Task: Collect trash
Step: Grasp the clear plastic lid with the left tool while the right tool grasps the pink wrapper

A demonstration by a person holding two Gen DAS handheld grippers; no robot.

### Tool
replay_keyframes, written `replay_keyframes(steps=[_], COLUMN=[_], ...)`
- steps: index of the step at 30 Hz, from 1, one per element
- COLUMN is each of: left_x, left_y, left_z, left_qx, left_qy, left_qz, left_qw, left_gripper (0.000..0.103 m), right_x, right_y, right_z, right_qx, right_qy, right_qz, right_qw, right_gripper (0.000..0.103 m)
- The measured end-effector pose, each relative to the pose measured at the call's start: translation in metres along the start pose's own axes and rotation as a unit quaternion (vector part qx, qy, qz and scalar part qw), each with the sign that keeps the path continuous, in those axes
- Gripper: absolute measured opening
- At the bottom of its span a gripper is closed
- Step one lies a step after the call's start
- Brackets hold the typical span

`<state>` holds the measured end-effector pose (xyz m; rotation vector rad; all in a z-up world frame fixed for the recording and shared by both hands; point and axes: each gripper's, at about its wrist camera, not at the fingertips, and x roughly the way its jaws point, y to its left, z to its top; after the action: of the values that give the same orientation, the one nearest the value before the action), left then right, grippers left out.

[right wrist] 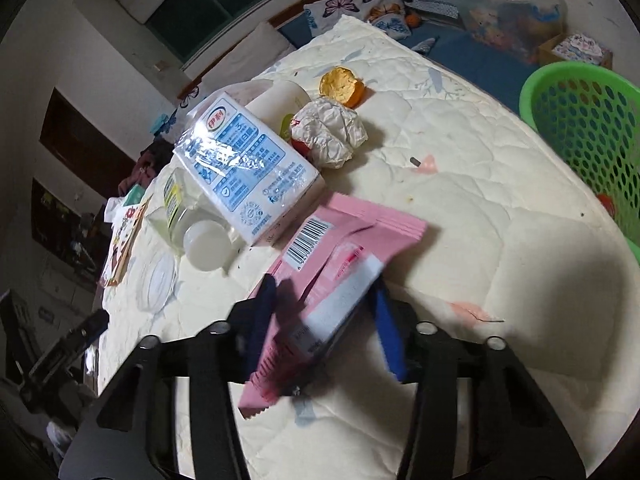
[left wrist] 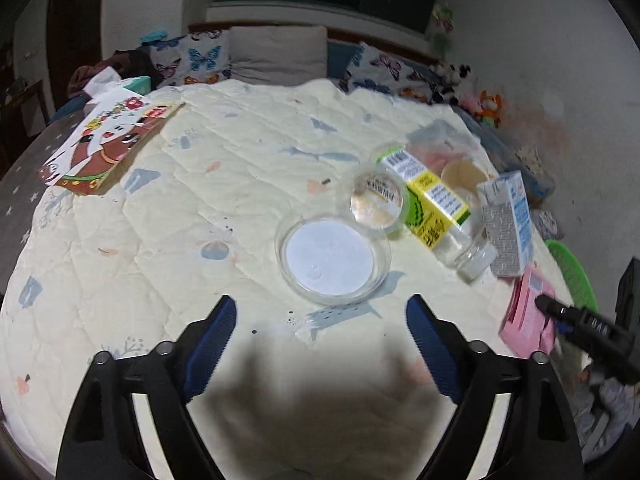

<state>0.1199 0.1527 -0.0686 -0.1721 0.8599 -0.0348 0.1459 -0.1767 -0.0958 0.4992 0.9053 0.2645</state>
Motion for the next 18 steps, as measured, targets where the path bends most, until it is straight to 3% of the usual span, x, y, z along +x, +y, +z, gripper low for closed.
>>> replay_keyframes(steps=[4,15,18], left_x=[0.013,0.054,0.061], left_y=[-0.005,-0.014,-0.015], left_z=[0.003,0.026,0.031], left_qx=[0.035,0.11,0.117], left_qy=[0.013,0.045,0.054], left_qz=[-0.003,-0.003,-0.019], left_qw=[0.9993,0.9929,0.9915], left_gripper=[0.091,0.093,0.094], right_x=[-0.006,-0.029,-0.034], right_y=[0.005,0.027,0.035], right_z=[0.001,0.0,0.0], right_qx=[-0.017,-0.07,-0.091], right_qy=[-0.01,-0.035,-0.04], right_qz=[0.006,0.017,0.017], right_qw=[1.0,0.997,0.995], right_gripper=[0.027,0.017,0.015])
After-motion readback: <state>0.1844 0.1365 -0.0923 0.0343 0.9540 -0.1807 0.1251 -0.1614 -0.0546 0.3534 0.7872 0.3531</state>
